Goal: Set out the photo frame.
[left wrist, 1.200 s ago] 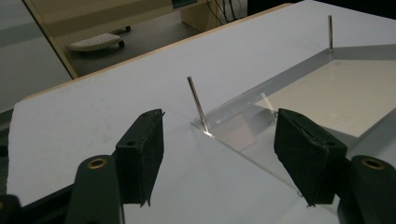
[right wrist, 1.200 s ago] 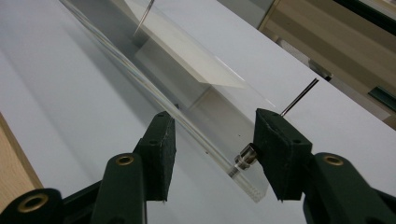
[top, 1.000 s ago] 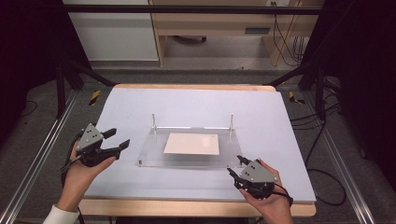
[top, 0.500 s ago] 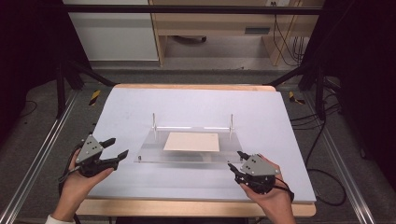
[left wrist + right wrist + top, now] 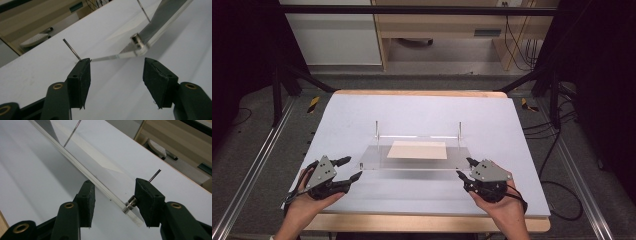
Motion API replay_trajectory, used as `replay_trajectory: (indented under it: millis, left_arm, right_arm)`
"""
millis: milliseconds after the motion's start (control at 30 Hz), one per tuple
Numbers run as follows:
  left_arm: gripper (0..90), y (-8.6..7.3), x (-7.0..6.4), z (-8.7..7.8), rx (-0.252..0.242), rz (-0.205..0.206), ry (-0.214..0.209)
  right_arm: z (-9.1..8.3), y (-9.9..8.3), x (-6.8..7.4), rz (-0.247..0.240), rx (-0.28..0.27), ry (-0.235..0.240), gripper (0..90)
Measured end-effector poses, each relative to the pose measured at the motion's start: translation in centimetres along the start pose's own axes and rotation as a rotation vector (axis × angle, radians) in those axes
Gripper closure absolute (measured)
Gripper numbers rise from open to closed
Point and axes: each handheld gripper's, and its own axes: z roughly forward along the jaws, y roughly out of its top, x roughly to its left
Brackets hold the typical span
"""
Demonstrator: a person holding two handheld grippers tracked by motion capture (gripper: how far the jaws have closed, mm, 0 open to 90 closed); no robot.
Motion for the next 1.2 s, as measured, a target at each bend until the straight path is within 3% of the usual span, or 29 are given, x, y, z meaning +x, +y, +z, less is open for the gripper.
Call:
replay_trajectory:
  millis: [233,367,567,667,767,967,1033,1200]
  left_arm:
    - [40.5,1.7,-1.0,0.2,-0.017,0.035,-0.022]
    - [40.5,2.8,-1.6,0.3,-0.018,0.083,-0.001]
    - [41.6,4.0,-3.0,0.6,0.017,0.237,0.024]
    - [44.6,4.3,-3.9,1.0,0.048,0.335,0.033]
    - [47.3,4.5,-4.2,1.2,0.056,0.376,0.045]
    - [57.4,5.2,-4.2,2.2,0.080,0.414,0.058]
    - [67.2,5.4,-4.1,2.3,0.093,0.395,0.057]
    - [68.2,6.1,-3.5,2.3,0.107,0.345,0.044]
  right_arm:
    - [0.0,0.2,-0.2,0.003,0.003,0.004,51.9]
    - [0.1,0.4,-0.3,0.008,0.004,0.006,51.9]
    - [0.1,0.5,-0.5,0.008,0.013,0.012,52.1]
    - [0.1,0.6,-0.6,0.009,0.013,0.012,52.1]
    - [0.1,0.8,-0.6,0.008,0.018,0.013,52.2]
    - [0.1,0.9,-0.8,0.007,0.022,0.014,52.3]
    - [0.2,1.0,-0.8,0.008,0.020,0.016,52.3]
    - [0.2,1.0,-1.2,0.014,-0.002,0.018,48.8]
